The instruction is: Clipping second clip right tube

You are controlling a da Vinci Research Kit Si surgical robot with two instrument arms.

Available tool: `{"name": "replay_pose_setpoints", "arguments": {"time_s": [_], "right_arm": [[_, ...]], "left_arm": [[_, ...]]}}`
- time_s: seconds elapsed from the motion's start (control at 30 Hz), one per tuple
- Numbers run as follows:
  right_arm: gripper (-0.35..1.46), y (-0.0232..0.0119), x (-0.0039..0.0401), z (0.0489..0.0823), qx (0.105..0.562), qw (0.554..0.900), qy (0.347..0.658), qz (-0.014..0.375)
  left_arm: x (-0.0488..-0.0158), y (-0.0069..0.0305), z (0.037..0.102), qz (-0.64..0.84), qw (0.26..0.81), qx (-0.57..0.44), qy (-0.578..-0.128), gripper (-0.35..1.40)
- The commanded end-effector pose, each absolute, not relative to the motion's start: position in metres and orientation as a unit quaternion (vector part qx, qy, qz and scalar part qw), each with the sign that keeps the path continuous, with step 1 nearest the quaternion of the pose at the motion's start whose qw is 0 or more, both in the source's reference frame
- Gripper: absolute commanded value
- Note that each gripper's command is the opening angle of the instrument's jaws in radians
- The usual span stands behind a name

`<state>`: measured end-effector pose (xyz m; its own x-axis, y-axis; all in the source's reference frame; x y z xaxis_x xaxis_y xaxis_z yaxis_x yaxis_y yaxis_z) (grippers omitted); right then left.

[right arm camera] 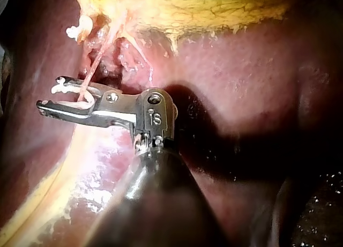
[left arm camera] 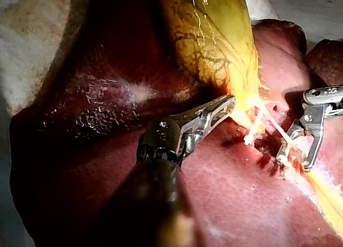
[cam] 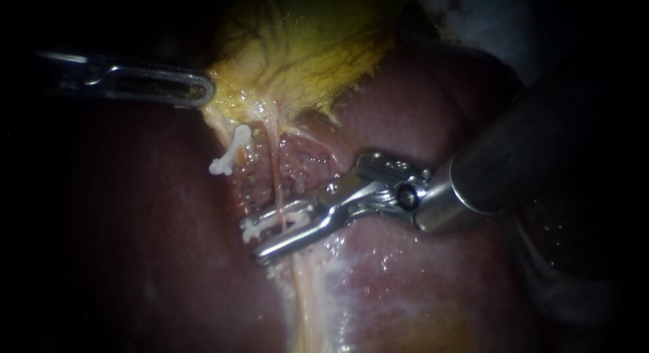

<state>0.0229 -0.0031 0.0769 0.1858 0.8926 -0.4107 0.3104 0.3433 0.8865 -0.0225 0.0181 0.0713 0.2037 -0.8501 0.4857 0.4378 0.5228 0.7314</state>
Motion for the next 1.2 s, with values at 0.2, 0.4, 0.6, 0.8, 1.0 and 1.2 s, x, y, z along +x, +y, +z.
{"name": "replay_pose_setpoints", "arguments": {"time_s": [0.2,0.4,0.6,0.8,1.0,1.2], "right_arm": [[-0.08,-0.0028,0.0228,0.0772,0.523,0.57,0.57,0.276],[-0.35,-0.0028,0.0229,0.0776,0.535,0.566,0.554,0.294],[-0.35,-0.0028,0.0228,0.078,0.553,0.56,0.53,0.316],[-0.35,-0.0029,0.0228,0.0778,0.554,0.56,0.53,0.314],[-0.35,-0.0031,0.0228,0.078,0.555,0.561,0.529,0.312],[-0.35,-0.0033,0.0227,0.0782,0.557,0.561,0.527,0.312]], "left_arm": [[-0.0225,0.0181,0.0713,-0.434,0.743,0.225,-0.458,-0.35],[-0.0225,0.0181,0.0713,-0.434,0.743,0.225,-0.458,-0.35],[-0.0225,0.0181,0.0713,-0.434,0.743,0.225,-0.458,-0.35],[-0.0225,0.0181,0.0713,-0.434,0.743,0.225,-0.458,-0.35],[-0.0225,0.0181,0.0713,-0.434,0.743,0.225,-0.458,-0.35],[-0.0225,0.0181,0.0713,-0.434,0.743,0.225,-0.458,-0.35]]}}
